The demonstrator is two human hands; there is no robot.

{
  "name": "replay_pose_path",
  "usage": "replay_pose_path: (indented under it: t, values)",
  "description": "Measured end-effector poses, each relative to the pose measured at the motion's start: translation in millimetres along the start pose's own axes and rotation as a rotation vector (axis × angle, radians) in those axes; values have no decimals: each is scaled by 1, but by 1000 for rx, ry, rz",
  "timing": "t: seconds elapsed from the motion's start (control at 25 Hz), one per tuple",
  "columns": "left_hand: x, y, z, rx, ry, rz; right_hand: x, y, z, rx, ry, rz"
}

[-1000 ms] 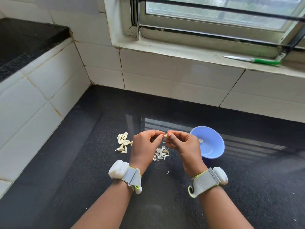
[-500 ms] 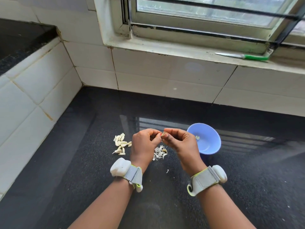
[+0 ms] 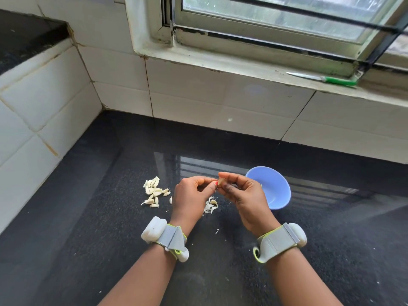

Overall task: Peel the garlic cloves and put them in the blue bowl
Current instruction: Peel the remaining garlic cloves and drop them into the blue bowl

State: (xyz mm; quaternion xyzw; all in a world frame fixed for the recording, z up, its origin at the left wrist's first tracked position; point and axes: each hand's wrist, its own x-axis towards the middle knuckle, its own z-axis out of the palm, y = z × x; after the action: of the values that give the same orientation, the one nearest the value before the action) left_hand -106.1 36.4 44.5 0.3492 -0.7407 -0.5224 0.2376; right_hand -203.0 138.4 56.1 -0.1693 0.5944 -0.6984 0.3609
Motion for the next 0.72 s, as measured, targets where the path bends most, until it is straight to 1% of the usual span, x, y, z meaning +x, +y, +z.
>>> replay_pose_path:
  t: [0.2,0.44,0.72]
  values:
    - [-1,6,4,45,38,10,4,-5,-3,-121,-32,-69]
    - [-5,9,7,47,147,-11,7,1,0,-139,-2,-85]
    - [-8,7,6,77,212,-11,5,6,8,-148,-13,-99]
